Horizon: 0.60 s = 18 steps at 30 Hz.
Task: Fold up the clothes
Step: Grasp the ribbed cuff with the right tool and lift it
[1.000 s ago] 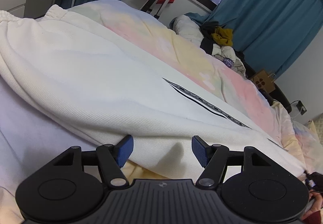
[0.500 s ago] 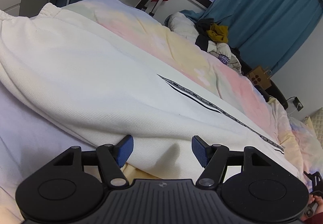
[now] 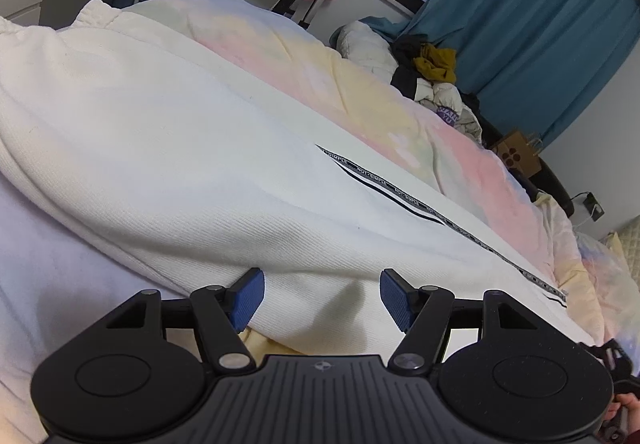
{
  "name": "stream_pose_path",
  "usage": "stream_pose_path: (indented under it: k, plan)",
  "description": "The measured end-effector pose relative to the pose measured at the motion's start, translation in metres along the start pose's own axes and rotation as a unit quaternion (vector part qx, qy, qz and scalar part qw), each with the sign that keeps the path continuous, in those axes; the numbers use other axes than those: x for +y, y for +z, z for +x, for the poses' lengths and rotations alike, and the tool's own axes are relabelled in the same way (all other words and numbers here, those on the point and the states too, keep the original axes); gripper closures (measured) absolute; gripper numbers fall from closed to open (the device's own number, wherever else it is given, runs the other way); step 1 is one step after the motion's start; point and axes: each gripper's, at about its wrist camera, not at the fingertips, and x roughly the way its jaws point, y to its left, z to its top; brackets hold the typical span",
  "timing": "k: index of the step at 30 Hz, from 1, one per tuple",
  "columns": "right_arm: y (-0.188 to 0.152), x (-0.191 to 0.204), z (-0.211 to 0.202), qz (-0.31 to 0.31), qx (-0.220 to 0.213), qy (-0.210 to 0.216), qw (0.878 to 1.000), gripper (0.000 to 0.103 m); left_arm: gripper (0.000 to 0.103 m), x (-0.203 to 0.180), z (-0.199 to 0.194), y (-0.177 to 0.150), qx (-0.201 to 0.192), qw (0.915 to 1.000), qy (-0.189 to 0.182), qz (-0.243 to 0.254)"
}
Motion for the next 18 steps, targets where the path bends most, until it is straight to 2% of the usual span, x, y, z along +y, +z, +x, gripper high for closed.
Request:
stream_pose_path:
  k: [3,8,12,18]
  plan:
    - [-0.001,0.003,0.013,-0.014,0.019,0.001,1.0,0.018,0.036,-0.001,0.005,-0.001,0.002,1.0,0.003,0.003]
    - [0.012,0.011,0.035,-0.045,-0.028,0.038,0.998,0.018,0.033,-0.005,0.01,-0.001,0.002,0.9999,0.007,0.014]
    - [0.018,0.02,0.035,-0.071,-0.065,0.123,0.988,0.018,0.033,-0.009,0.009,0.0,-0.004,0.9998,0.008,0.018]
    - [0.023,0.008,0.057,-0.066,-0.043,0.101,0.992,0.022,0.029,-0.035,-0.002,0.012,-0.059,0.9957,-0.001,0.071]
